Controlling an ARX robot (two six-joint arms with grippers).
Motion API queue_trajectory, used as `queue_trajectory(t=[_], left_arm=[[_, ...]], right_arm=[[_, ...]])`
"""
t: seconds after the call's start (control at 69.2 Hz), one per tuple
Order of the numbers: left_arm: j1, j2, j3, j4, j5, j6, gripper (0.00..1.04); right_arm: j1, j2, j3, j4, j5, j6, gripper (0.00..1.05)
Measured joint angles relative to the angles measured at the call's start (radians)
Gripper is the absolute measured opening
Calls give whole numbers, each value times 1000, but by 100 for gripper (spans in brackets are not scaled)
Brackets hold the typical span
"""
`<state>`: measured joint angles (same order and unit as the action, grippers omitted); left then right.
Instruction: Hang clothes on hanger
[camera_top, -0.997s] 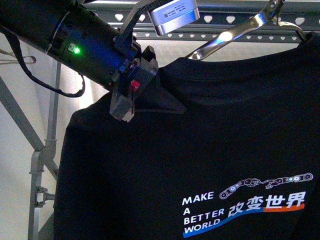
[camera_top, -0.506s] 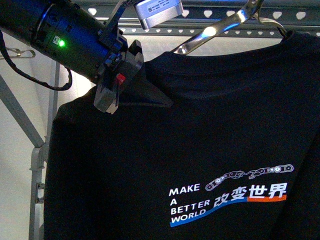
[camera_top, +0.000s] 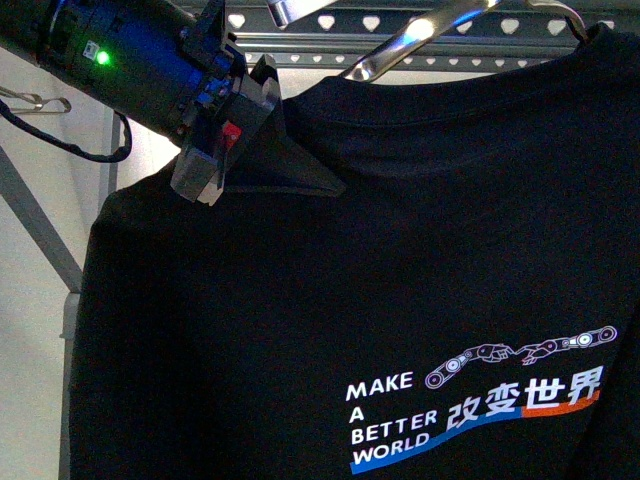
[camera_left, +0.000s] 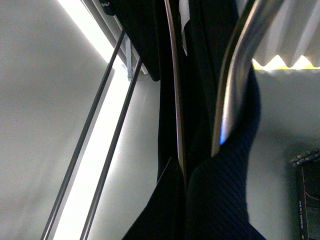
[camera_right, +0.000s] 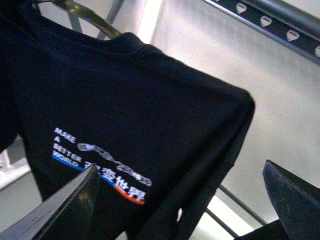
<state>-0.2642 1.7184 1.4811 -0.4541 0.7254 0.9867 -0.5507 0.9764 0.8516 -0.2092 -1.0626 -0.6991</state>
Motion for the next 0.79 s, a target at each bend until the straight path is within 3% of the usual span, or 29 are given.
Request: queue_trajectory(t=[0.144,0.448,0.794], left_arm=[[-1,0,0,-13,1,0,6],[-5,0,2,-56,5,7,6],[-4,0,17,-96,14,16,6]], right_arm=[[31,66,64,57,66,-36,97],[137,175,129,207,79,-96,97],[238,318,250,-107,101,-269,97]])
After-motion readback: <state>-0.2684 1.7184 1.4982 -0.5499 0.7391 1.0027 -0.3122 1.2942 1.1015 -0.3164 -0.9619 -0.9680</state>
